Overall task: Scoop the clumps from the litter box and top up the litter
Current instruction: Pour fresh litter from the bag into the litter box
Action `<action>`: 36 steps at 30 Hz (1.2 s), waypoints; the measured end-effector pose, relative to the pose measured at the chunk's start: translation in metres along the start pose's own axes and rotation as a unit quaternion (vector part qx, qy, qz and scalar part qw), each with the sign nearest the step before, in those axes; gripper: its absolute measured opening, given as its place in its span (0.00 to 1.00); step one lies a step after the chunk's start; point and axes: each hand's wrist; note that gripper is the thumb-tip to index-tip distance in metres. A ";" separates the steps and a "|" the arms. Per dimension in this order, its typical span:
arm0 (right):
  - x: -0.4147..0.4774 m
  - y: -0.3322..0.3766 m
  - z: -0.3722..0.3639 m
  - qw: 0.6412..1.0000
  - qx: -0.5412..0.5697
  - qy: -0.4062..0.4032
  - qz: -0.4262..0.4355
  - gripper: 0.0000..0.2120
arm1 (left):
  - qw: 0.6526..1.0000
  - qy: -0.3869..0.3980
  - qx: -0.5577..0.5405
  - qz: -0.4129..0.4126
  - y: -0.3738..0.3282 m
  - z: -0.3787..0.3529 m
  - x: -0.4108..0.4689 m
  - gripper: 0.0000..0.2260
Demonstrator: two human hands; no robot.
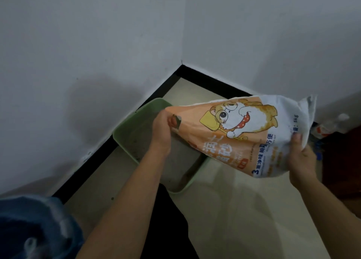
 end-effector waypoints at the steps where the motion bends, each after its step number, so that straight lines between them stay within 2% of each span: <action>1: 0.002 0.003 -0.003 1.000 0.000 0.005 0.008 0.25 | 1.000 0.005 -0.004 -0.005 -0.004 0.008 0.006 0.10; 4: 0.014 0.004 -0.017 0.999 -0.015 0.025 0.031 0.25 | 0.999 0.005 0.032 -0.002 -0.008 0.023 0.023 0.23; 5: 0.019 0.001 -0.023 0.998 -0.022 0.038 0.038 0.25 | 0.998 -0.004 0.069 -0.010 -0.005 0.027 0.028 0.22; 7: 0.026 -0.005 -0.031 0.995 -0.043 0.075 0.049 0.27 | 0.994 -0.018 0.105 -0.039 -0.001 0.033 0.036 0.13; 9: 0.029 -0.014 -0.033 0.990 -0.064 0.109 0.055 0.31 | 0.996 -0.036 0.080 -0.019 0.003 0.038 0.042 0.06; 11: 0.027 -0.018 -0.033 0.986 -0.080 0.123 0.078 0.31 | 0.998 -0.054 0.036 -0.011 0.004 0.043 0.046 0.06; 13: 0.025 -0.017 -0.036 0.987 -0.073 0.116 0.085 0.29 | 0.996 -0.070 0.045 0.006 0.001 0.042 0.047 0.09; 16: 0.022 -0.005 -0.041 0.992 -0.050 0.097 0.068 0.25 | 0.995 -0.061 0.001 0.083 -0.007 0.043 0.053 0.08; 18: 0.020 0.009 -0.043 0.991 -0.059 0.092 0.082 0.22 | 0.989 -0.062 0.001 0.131 -0.009 0.048 0.061 0.17; 19: 0.019 0.017 -0.044 0.990 -0.061 0.087 0.096 0.21 | 0.989 -0.073 0.031 0.123 -0.011 0.052 0.065 0.17; 21: 0.015 0.038 -0.046 0.985 -0.070 0.086 0.135 0.18 | 0.988 -0.100 0.098 0.066 -0.014 0.055 0.071 0.06; 24: 0.010 0.068 -0.052 0.974 -0.097 0.078 0.189 0.19 | 0.984 -0.118 0.131 0.006 -0.020 0.062 0.077 0.07; 30: -0.003 0.105 -0.071 0.945 -0.162 0.084 0.272 0.21 | 0.980 -0.157 0.113 0.047 -0.023 0.088 0.096 0.11; 36: -0.005 0.095 -0.092 0.942 -0.180 0.082 0.271 0.25 | 0.976 -0.172 0.133 0.028 -0.007 0.103 0.102 0.08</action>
Point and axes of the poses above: each hand's wrist, its own x-axis towards the middle knuckle, its own z-axis out of the back of the hand, y = z × x, and after that the axes turned 6 degrees about -z, right-handed
